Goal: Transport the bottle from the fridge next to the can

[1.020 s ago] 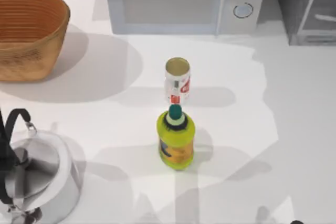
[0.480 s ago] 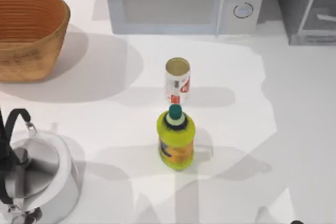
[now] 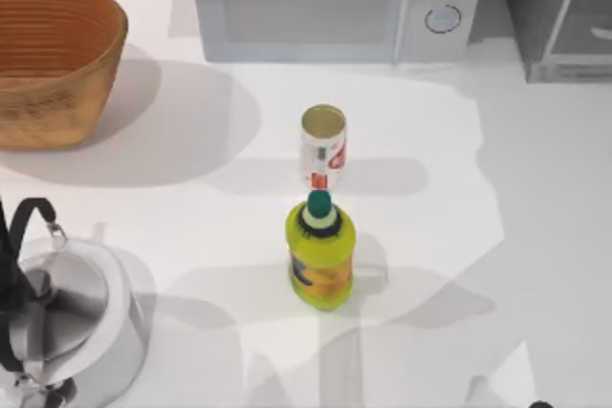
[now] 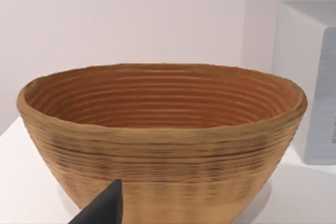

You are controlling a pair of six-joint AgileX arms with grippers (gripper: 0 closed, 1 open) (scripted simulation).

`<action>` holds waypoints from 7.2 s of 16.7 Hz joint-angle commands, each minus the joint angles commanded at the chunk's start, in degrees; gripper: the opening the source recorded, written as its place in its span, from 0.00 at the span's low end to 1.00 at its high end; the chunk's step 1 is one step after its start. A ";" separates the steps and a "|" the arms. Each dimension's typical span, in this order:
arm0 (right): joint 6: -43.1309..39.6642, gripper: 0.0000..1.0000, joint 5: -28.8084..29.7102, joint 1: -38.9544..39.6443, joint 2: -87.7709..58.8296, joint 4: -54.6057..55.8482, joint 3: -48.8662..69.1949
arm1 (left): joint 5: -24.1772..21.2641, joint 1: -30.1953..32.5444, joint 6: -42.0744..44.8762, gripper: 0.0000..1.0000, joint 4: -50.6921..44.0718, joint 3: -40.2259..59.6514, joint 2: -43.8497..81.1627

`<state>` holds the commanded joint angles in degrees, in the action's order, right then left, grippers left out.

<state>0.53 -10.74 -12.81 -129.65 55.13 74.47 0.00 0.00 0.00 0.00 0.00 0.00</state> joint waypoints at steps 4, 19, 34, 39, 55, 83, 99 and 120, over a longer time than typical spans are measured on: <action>0.00 0.00 0.00 0.00 0.00 0.00 0.00 | 0.00 0.00 0.00 1.00 0.00 0.00 0.00; 0.14 0.00 -0.09 -0.19 5.75 -7.99 2.22 | 0.00 0.00 0.00 1.00 0.00 0.00 0.00; 0.42 0.00 -3.43 -3.56 22.02 -1.58 -22.11 | 0.00 0.00 0.00 1.00 0.00 0.00 0.00; 0.36 0.00 -5.37 -5.09 30.29 2.58 -33.16 | 0.00 0.00 0.00 1.00 0.00 0.00 0.00; -0.23 0.00 28.10 28.70 18.56 16.23 -35.12 | 0.00 0.00 0.00 1.00 0.00 0.00 0.00; -0.43 0.90 43.70 44.22 15.48 21.39 -37.17 | 0.00 0.00 0.00 1.00 0.00 0.00 0.00; -0.38 1.00 46.59 47.11 18.33 23.95 -42.70 | 0.00 0.00 0.00 1.00 0.00 0.00 0.00; -0.47 1.00 26.72 29.62 81.20 -19.04 -60.07 | 0.00 0.00 0.00 1.00 0.00 0.00 0.00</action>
<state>0.06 15.97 16.81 -48.45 36.09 14.40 0.00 0.00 0.00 0.00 0.00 0.00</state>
